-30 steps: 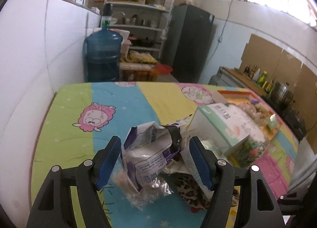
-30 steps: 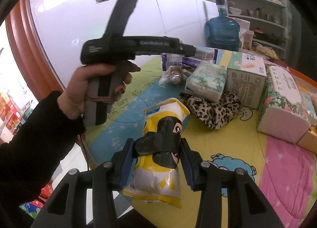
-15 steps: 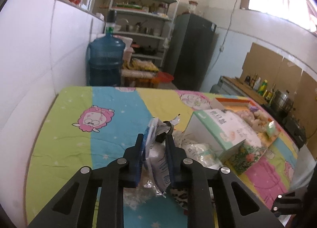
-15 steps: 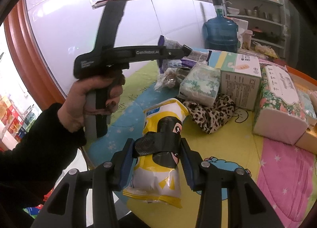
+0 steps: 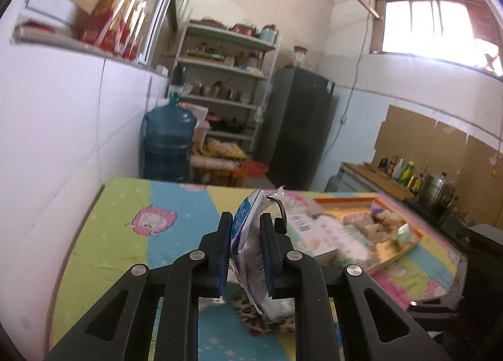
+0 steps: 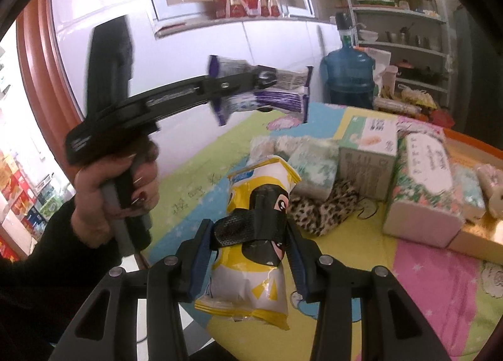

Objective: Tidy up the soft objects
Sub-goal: 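Grasp the yellow penguin snack bag with the right gripper while the left gripper grasps the purple-white packet, then carry the snack bag and purple-white packet over the orange box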

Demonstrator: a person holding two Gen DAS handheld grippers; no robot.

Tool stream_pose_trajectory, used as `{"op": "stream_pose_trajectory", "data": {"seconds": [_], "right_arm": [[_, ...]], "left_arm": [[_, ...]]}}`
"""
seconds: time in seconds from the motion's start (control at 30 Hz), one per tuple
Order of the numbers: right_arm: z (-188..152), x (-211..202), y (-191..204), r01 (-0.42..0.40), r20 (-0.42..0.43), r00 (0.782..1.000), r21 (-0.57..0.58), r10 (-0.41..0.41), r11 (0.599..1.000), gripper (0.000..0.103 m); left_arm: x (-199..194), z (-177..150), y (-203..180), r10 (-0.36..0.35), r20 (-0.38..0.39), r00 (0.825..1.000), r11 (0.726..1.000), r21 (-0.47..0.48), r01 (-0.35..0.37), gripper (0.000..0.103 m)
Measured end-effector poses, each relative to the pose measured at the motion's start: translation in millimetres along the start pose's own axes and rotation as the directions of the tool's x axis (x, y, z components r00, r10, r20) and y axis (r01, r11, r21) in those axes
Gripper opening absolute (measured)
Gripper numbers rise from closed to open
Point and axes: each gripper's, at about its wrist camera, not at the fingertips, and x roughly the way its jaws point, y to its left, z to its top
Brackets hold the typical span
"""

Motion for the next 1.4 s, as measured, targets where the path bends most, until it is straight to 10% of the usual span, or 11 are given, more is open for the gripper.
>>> {"op": "stream_pose_trajectory", "data": {"seconds": [0.47,1.4], "right_arm": [[7.1,-48.8,-38.1,0.121,0.091,0.988,0.046,-0.125,0.992,0.045],[-11.9,-153.6,-197.2,0.333,0.195,0.904,0.24,-0.382,0.912,0.045]], "left_arm": [[-20.9,2.7,-77.1,-0.09,0.065,0.994,0.994,0.068,0.086,0.018],[67.2,0.4,-199.7,-0.16,-0.018,0.987,0.982,0.094,0.161,0.018]]}}
